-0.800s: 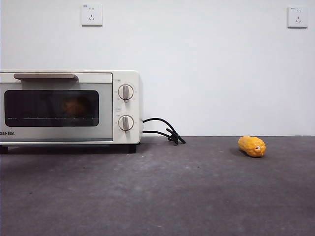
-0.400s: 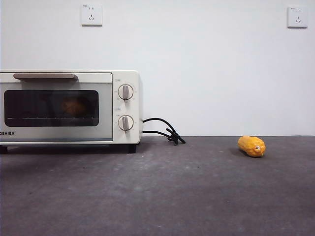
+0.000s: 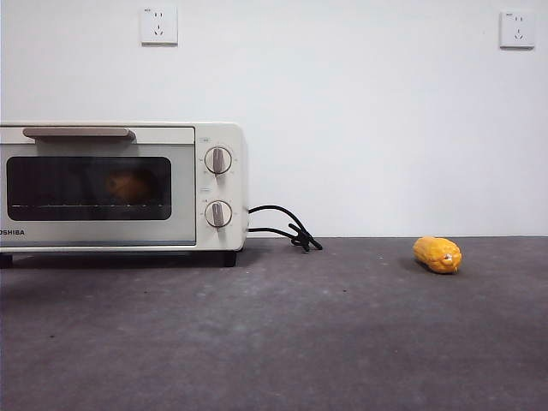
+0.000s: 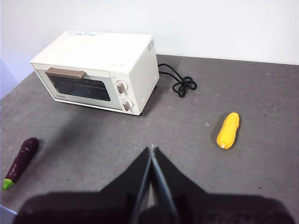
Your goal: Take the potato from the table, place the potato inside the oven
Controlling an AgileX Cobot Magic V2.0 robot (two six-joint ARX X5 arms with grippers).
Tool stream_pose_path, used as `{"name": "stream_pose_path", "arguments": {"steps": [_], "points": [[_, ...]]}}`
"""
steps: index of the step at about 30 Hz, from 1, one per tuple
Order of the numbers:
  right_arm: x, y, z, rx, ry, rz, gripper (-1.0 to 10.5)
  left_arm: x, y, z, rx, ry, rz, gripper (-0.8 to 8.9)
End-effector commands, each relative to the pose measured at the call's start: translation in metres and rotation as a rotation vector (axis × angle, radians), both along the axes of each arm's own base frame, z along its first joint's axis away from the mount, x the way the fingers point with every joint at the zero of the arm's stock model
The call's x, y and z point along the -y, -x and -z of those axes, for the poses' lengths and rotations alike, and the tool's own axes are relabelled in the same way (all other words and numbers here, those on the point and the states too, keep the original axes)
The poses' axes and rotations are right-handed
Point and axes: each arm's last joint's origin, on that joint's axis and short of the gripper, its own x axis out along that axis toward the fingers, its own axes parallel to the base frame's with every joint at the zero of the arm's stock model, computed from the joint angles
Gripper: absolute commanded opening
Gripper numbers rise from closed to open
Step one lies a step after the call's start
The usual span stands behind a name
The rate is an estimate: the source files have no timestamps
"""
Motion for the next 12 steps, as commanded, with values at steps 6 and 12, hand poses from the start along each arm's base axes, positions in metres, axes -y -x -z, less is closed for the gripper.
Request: {"name": "stream_pose_path", "arguments": {"steps": [6,12], "points": [[0.0,0.0,0.003,-0.006,0.033,-0.003,0.0,-0.013,0.027,0.102,0.198,0.016,-0.097,-0.04],[0.0,0.0,0.003,-0.006,0.033,-0.003,0.0,-0.016,0.038,0.164,0.156,0.068,-0.22,-0.04]]}}
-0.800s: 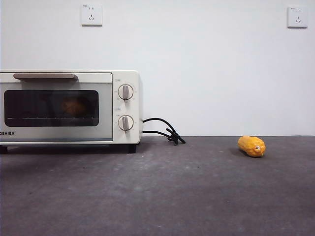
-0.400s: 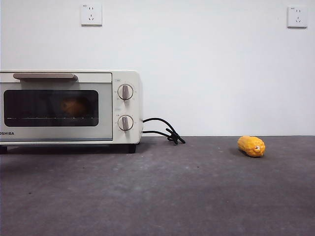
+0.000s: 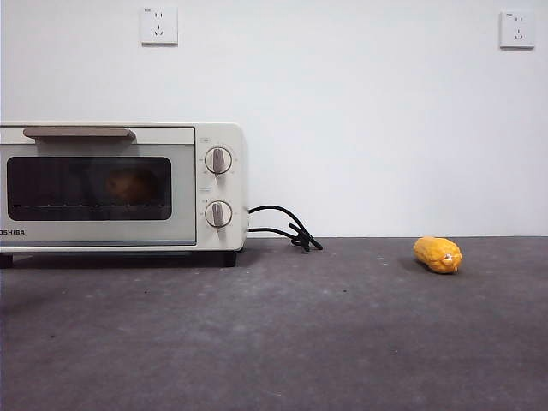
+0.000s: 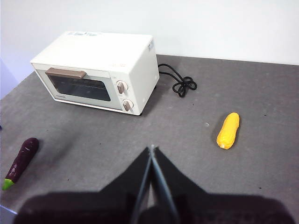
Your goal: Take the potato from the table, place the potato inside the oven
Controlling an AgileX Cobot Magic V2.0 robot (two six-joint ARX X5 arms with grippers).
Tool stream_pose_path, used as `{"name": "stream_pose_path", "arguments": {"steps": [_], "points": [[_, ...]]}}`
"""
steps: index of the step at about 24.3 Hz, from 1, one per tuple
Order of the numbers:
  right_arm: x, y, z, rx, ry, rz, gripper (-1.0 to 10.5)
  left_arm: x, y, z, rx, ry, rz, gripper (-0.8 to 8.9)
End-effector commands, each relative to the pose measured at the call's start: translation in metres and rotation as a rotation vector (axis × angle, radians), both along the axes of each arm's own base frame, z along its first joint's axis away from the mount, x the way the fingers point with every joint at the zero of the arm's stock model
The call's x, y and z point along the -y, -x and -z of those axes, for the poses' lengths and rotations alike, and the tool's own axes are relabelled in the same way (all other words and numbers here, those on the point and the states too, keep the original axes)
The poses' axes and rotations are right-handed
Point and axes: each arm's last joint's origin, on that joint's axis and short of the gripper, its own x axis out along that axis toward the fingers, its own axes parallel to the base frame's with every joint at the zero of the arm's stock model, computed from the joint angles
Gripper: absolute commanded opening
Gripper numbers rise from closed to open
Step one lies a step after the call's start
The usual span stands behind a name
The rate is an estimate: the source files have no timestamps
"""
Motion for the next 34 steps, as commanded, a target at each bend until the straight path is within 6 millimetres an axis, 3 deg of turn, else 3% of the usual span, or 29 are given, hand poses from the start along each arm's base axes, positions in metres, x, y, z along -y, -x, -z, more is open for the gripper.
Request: {"name": "stream_pose_path", "arguments": {"steps": [1,10,16,24,34], "points": [[0.0,0.0,0.003,-0.006,0.034,-0.003,0.0,-0.002,0.003,0.018,-0.005,0.045,-0.051,-0.04],[0.0,0.0,0.003,-0.006,0.034,-0.003,0.0,-0.001,0.006,0.05,-0.003,0.047,-0.047,-0.04],[0.0,0.0,0.003,-0.006,0.034,-0.003,0.0,-0.003,0.004,0.076,0.003,0.185,-0.108,-0.04],[0.0,0.0,0.003,-0.006,0.034,-0.003,0.0,-0.008,0.005,0.084,-0.065,0.189,-0.299,-0.04],[0.0,0.0,0.003,-0.006,0.034,-0.003,0.0,-0.008,0.005,0.083,-0.057,0.191,-0.294,-0.04]]}}
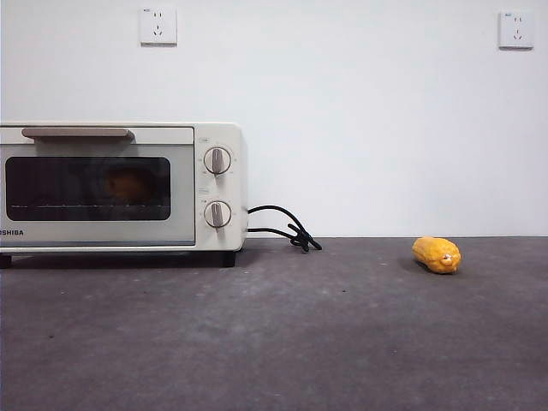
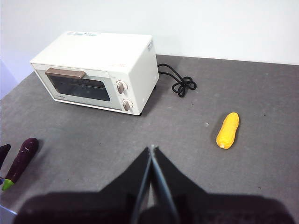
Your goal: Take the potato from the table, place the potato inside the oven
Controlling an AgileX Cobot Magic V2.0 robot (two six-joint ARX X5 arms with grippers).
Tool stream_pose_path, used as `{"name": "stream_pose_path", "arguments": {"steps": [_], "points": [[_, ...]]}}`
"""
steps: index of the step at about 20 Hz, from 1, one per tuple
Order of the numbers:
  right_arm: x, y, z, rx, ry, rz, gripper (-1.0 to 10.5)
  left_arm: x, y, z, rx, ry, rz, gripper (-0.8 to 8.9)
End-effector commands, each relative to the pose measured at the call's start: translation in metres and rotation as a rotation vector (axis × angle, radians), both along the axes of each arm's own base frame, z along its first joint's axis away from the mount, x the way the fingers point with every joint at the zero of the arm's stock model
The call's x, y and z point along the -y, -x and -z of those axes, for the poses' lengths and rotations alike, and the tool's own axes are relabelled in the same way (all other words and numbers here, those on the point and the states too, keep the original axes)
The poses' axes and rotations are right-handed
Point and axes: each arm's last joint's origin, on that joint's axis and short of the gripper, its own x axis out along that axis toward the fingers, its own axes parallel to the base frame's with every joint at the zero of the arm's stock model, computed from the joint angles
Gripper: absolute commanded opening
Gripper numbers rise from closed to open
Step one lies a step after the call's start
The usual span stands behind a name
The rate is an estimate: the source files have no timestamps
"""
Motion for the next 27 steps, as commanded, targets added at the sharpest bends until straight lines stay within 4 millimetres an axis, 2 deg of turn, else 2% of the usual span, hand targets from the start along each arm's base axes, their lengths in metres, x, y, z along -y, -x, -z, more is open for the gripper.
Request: {"name": "stream_pose_path", "arguments": {"steps": [1,12,15,16,19,23,27], "points": [[0.0,0.0,0.003,-0.006,0.034,-0.003,0.0,0.0,-0.001,0.002,0.005,0.01,-0.002,-0.04],[0.0,0.0,0.003,-0.006,0.034,-0.003,0.0,0.0,-0.001,0.003,-0.013,0.01,-0.002,-0.04],[0.001,0.0,0.003,0.039,0.12,-0.024,0.0,0.0,-0.001,0.003,-0.013,0.01,-0.002,-0.04],[0.01,0.001,0.002,0.07,0.159,-0.008,0.0,0.0,-0.001,0.003,-0.013,0.01,-0.002,-0.04],[0.027,0.002,0.002,0.048,0.124,0.126,0.0,0.0,-0.001,0.004,-0.014,0.01,-0.002,-0.04],[0.052,0.014,0.002,0.05,0.06,0.474,0.0,0.0,-0.001,0.004,-0.014,0.01,-0.002,-0.04],[0.061,0.023,0.002,0.062,0.058,0.738,0.0,0.0,-0.001,0.004,-0.014,0.01,-0.002,-0.04]]}}
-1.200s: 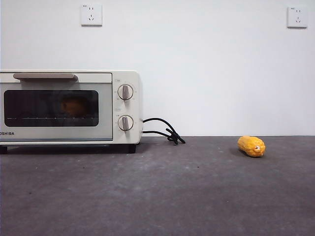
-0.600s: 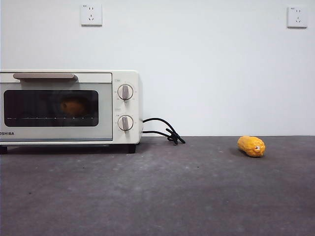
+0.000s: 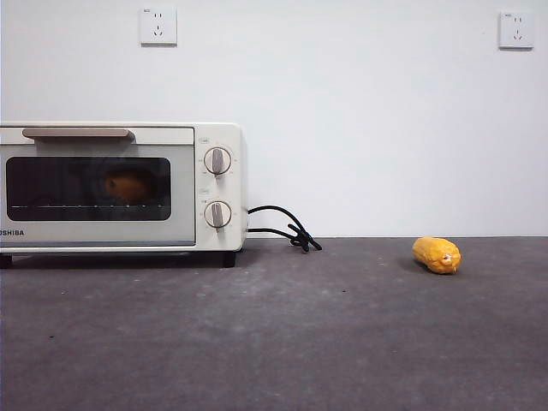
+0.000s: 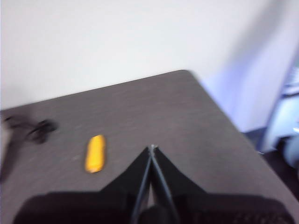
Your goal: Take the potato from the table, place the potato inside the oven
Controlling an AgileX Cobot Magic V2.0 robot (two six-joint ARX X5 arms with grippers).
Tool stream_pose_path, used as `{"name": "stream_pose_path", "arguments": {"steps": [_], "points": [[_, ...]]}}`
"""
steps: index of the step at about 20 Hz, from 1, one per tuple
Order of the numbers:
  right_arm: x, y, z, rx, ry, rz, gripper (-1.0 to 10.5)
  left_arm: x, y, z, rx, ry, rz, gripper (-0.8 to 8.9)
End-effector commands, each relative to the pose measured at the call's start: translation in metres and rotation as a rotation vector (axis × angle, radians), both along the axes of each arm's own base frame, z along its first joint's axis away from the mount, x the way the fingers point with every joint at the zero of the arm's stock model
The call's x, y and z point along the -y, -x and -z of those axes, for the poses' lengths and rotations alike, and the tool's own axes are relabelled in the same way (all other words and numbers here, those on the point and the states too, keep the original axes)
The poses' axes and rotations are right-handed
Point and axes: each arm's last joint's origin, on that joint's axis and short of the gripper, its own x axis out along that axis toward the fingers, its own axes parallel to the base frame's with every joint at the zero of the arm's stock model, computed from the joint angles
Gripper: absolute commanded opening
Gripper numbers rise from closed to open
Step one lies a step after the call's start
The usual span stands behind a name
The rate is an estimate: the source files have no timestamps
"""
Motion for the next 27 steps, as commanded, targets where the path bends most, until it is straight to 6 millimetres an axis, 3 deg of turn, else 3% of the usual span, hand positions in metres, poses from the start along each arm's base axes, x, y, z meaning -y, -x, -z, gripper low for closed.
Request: {"name": "stream_pose_path", "arguments": {"steps": [1,3,5,7,9,12,17,19,23,27], "points": [[0.001,0.0,0.002,-0.02,-0.001,0.107,0.0,0.0,-0.001,0.003,-0.001,0.01,-0.003,-0.04],[-0.002,-0.01,-0.003,0.086,-0.028,0.122,0.0,0.0,-0.001,0.003,-0.001,0.01,-0.003,-0.04],[-0.007,-0.026,-0.005,0.235,0.012,0.009,0.0,0.0,-0.001,0.003,-0.001,0.01,-0.003,-0.04],[-0.012,-0.046,0.009,0.367,0.094,-0.133,0.0,0.0,-0.001,0.003,-0.004,0.01,-0.002,-0.04],[-0.011,-0.069,0.041,0.436,0.096,-0.212,0.0,0.0,-0.001,0.003,-0.008,0.01,-0.003,-0.04],[-0.002,-0.093,0.108,0.419,-0.022,-0.177,0.0,0.0,-0.001,0.003,-0.012,0.01,-0.003,-0.04],[0.004,-0.098,0.228,0.372,-0.047,-0.084,0.0,0.0,-0.001,0.004,-0.015,0.01,-0.003,-0.04],[0.004,-0.097,0.259,0.356,-0.025,-0.088,0.0,0.0,-0.001,0.004,-0.016,0.01,-0.003,-0.04],[0.002,-0.09,0.292,0.308,0.121,-0.122,0.0,0.0,-0.001,0.004,-0.018,0.01,-0.002,-0.04],[-0.001,-0.084,0.306,0.261,0.211,-0.207,0.0,0.0,-0.001,0.004,-0.018,0.01,-0.003,-0.04]]}}
